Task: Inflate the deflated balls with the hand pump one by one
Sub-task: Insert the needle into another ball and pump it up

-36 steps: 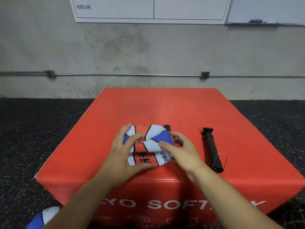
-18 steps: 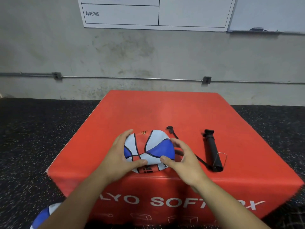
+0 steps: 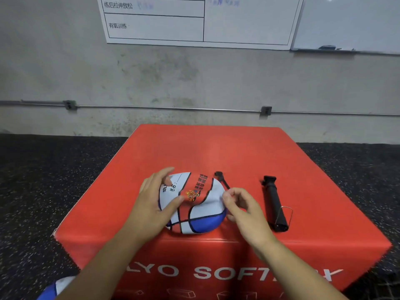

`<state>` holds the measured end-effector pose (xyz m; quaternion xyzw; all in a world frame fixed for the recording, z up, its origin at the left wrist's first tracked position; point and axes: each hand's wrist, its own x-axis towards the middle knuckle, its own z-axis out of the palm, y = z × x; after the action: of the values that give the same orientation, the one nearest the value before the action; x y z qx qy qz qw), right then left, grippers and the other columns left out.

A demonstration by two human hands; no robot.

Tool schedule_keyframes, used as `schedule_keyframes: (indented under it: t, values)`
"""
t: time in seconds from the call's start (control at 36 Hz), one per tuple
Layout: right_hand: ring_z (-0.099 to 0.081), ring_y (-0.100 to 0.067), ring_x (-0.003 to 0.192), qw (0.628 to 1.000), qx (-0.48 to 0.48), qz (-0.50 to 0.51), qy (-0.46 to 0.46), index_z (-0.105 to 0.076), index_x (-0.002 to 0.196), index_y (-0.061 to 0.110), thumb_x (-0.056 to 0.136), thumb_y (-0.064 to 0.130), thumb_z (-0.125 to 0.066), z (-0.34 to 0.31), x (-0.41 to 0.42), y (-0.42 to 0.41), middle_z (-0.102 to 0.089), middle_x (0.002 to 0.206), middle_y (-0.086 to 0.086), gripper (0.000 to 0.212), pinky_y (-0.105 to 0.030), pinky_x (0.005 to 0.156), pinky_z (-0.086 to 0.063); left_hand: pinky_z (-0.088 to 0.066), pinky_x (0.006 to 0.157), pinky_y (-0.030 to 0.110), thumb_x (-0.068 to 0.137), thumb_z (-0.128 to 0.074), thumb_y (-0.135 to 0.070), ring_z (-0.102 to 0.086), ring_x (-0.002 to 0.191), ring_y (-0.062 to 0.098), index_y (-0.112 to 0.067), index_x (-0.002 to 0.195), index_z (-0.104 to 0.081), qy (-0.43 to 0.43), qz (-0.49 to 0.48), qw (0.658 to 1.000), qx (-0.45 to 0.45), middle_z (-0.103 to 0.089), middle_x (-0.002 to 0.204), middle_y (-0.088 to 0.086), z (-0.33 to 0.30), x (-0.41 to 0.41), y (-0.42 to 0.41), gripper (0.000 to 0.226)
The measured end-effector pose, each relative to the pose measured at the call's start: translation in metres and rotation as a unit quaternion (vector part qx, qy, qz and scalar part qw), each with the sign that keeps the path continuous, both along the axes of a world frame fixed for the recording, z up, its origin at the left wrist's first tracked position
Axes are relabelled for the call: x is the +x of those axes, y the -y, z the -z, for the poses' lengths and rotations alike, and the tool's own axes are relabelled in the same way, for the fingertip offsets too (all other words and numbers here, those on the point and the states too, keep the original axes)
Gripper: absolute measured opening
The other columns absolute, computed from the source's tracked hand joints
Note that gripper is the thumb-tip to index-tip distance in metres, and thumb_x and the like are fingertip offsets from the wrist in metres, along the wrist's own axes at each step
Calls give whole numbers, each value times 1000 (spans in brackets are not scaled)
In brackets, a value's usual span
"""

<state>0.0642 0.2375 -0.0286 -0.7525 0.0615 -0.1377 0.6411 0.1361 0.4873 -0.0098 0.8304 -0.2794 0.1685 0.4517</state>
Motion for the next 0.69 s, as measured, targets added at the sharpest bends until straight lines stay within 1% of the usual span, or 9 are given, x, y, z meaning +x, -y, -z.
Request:
schedule_keyframes:
  t: [0.08, 0.14, 0.25, 0.39, 0.44, 0.5, 0.58, 0.64, 0.69]
  values:
    - [-64, -18, 102, 1000, -24, 3, -12, -66, 102, 31, 82, 62, -77, 1, 1, 4, -66, 104, -3, 39, -43, 97, -55, -44, 112, 38, 83, -71, -57, -50, 130, 10, -45, 150, -41, -15, 15, 1000, 0, -49, 127, -18, -1, -3, -3, 74]
    - [-66, -13, 111, 1000, -3, -18, -26, -64, 115, 32, 85, 50, -83, 2, 1, 4, -70, 114, 8, 40, -38, 101, -55, -42, 116, 39, 81, -76, -53, -46, 138, 8, -40, 154, -40, -13, 29, 999, 12, -45, 140, -16, -1, -3, -3, 82]
    - [-62, -6, 125, 995, 54, -53, -65, -41, 155, 36, 72, 49, -86, -10, 3, 5, -60, 141, 8, 95, -39, 112, -50, -33, 122, 29, 77, -75, -56, -37, 145, -2, -39, 155, -34, -21, 39, 998, 37, -41, 152, -14, 3, -3, -3, 90]
    - [-62, 0, 125, 996, 36, -72, -46, -45, 148, 43, 85, 17, -87, -15, -1, 11, -62, 139, 15, 80, -23, 97, -55, -34, 116, 21, 69, -85, -51, -40, 144, -3, -39, 159, -31, -45, 42, 998, 19, -39, 153, -20, 1, 1, -5, 106]
    - [-53, 3, 134, 998, -13, -67, -5, -47, 148, 41, 83, 14, -89, -11, -2, 13, -59, 143, 21, 81, -22, 103, -51, -29, 117, 13, 67, -88, -46, -35, 145, -4, -41, 159, -31, -22, 48, 998, 43, -37, 153, -13, 2, 2, -5, 108]
    - [-44, -4, 145, 996, -62, -65, 28, -42, 155, 35, 80, 20, -87, -9, -3, 13, -50, 153, 18, 89, -35, 117, -43, -24, 117, 9, 66, -88, -50, -32, 146, -3, -46, 158, -29, -16, 52, 997, 59, -35, 152, -6, 5, 3, -5, 109]
    - [-39, -9, 149, 985, -146, -71, 58, -37, 158, 37, 81, 17, -83, -7, -3, 16, -40, 155, 21, 92, -44, 122, -38, -27, 115, 8, 71, -84, -59, -37, 142, -6, -49, 157, -27, -42, 60, 996, 56, -39, 148, -17, 8, 0, -3, 104]
    - [-39, -8, 148, 982, -160, -73, 63, -38, 157, 39, 81, 10, -84, -6, -4, 19, -41, 152, 21, 93, -41, 121, -39, -25, 112, 5, 79, -82, -57, -36, 140, -11, -48, 157, -26, -42, 58, 996, 58, -41, 147, -21, 8, -2, 2, 96]
    - [-43, -3, 144, 984, -148, -73, 63, -41, 152, 43, 81, 4, -85, -8, -6, 21, -44, 148, 19, 92, -27, 116, -42, -30, 115, 13, 85, -76, -59, -40, 139, -7, -48, 157, -27, -48, 48, 997, 45, -46, 147, -20, 7, -1, 6, 88]
